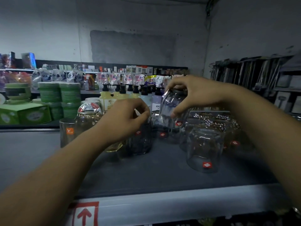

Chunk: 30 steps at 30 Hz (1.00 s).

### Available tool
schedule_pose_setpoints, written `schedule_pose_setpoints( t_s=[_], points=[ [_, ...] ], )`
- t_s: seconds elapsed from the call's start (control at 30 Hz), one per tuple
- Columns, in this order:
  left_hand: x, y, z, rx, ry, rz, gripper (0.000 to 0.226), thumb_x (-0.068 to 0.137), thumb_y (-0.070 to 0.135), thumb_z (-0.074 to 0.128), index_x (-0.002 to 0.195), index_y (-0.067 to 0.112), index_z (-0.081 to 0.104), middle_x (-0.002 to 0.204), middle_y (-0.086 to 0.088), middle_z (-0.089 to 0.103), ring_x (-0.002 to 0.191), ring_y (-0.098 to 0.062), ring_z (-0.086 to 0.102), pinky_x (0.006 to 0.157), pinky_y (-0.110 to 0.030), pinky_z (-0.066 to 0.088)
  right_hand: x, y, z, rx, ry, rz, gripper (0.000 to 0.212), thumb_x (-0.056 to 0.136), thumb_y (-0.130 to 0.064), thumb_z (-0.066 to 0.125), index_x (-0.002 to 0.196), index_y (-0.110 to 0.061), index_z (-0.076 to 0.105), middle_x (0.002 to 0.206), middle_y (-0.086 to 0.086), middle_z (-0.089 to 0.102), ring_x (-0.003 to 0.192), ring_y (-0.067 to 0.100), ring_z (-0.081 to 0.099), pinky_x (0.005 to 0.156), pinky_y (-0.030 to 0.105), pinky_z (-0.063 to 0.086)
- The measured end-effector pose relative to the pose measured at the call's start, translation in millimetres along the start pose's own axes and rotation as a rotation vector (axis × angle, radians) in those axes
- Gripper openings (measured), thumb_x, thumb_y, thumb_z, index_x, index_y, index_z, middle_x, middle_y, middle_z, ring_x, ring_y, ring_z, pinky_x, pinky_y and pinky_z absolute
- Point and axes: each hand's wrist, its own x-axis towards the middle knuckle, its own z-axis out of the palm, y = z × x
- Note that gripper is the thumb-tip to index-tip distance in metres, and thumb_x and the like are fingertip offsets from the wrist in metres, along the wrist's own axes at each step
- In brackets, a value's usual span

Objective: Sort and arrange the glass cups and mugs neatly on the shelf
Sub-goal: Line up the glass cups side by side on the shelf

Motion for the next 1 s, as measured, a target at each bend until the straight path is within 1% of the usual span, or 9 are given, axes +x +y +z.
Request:
schedule_pose_setpoints(
  t_s=[0.2, 0.33, 0.5, 0.63, 0.73, 0.8, 0.87, 0.93, 1.0],
  points=[
    [-3, -2, 5, 0.041, -0.034, 0.032, 0.007, 0.095, 0.028, 0.065, 0.096, 0.025, 0.070, 0.081, 0.018, 0.066, 0.072, 0.002, 0.063, 0.066, -0.021, 0.050, 23, -2, 23, -0.164, -0.160, -0.021, 0.073, 0.056, -0.044, 0.096, 0.120, -0.036, 0.060, 0.131, -0.008, 0.058, 0.115, 0.015, 0.057, 0.102, 0.040, 0.050],
    [-6, -3, 7, 0.064, -0.048, 0.048, 0.009, 0.096, 0.029, 0.065, 0.099, 0.023, 0.071, 0.081, 0.012, 0.068, 0.073, 0.000, 0.063, 0.070, -0.029, 0.055, 23, -2, 41, -0.230, -0.200, -0.043, 0.077, 0.058, -0.045, 0.095, 0.125, -0.035, 0.058, 0.130, -0.011, 0.056, 0.116, 0.014, 0.055, 0.101, 0.036, 0.049],
    [-7, -4, 9, 0.082, -0.063, 0.089, 0.019, 0.093, 0.042, 0.063, 0.100, 0.026, 0.069, 0.089, 0.010, 0.068, 0.078, -0.005, 0.064, 0.073, -0.037, 0.057, 20, -1, 56, -0.267, -0.190, -0.028, 0.085, 0.059, -0.042, 0.096, 0.127, -0.024, 0.048, 0.118, -0.006, 0.057, 0.103, 0.017, 0.056, 0.087, 0.036, 0.052],
    [-10, -6, 3, 0.267, -0.072, 0.130, 0.040, 0.085, 0.064, 0.051, 0.101, 0.031, 0.066, 0.090, 0.012, 0.066, 0.083, -0.010, 0.063, 0.080, -0.040, 0.054, 20, 7, 67, -0.292, -0.138, -0.008, 0.085, 0.057, -0.046, 0.096, 0.124, -0.025, 0.047, 0.120, -0.004, 0.057, 0.105, 0.019, 0.056, 0.093, 0.043, 0.052],
    [-11, -8, -2, 0.370, -0.043, 0.113, 0.049, 0.087, 0.073, 0.043, 0.101, 0.033, 0.067, 0.091, 0.012, 0.064, 0.084, -0.012, 0.063, 0.083, -0.040, 0.051, 16, 12, 66, -0.277, -0.104, -0.015, 0.086, 0.061, -0.049, 0.093, 0.130, -0.023, 0.047, 0.126, -0.004, 0.055, 0.110, 0.019, 0.055, 0.097, 0.041, 0.051],
    [-10, -8, -4, 0.337, -0.002, 0.073, 0.049, 0.092, 0.068, 0.041, 0.100, 0.029, 0.068, 0.091, 0.011, 0.063, 0.083, -0.013, 0.061, 0.079, -0.037, 0.049, 14, 13, 63, -0.271, -0.086, -0.020, 0.080, 0.066, -0.049, 0.090, 0.131, -0.021, 0.052, 0.127, -0.003, 0.056, 0.110, 0.018, 0.055, 0.097, 0.040, 0.051],
    [-5, -11, -6, 0.288, 0.025, 0.011, 0.036, 0.100, 0.052, 0.047, 0.105, 0.023, 0.068, 0.096, 0.008, 0.063, 0.085, -0.015, 0.061, 0.077, -0.035, 0.048, 14, 13, 61, -0.279, -0.072, -0.016, 0.076, 0.067, -0.049, 0.090, 0.129, -0.020, 0.056, 0.127, -0.001, 0.059, 0.108, 0.019, 0.057, 0.095, 0.041, 0.053],
    [7, -14, -12, 0.285, -0.015, -0.048, 0.025, 0.101, 0.038, 0.054, 0.113, 0.020, 0.066, 0.106, 0.004, 0.066, 0.091, -0.016, 0.063, 0.078, -0.034, 0.049, 15, 13, 61, -0.296, -0.063, -0.013, 0.076, 0.067, -0.050, 0.090, 0.129, -0.020, 0.057, 0.126, -0.001, 0.060, 0.108, 0.020, 0.057, 0.095, 0.041, 0.053],
    [21, -16, -17, 0.254, -0.098, -0.101, 0.028, 0.100, 0.035, 0.059, 0.120, 0.016, 0.064, 0.115, -0.001, 0.069, 0.095, -0.018, 0.065, 0.082, -0.035, 0.053, 16, 14, 62, -0.315, -0.061, -0.013, 0.075, 0.068, -0.049, 0.089, 0.129, -0.019, 0.057, 0.126, 0.000, 0.060, 0.108, 0.020, 0.057, 0.096, 0.041, 0.052]
  ],
)
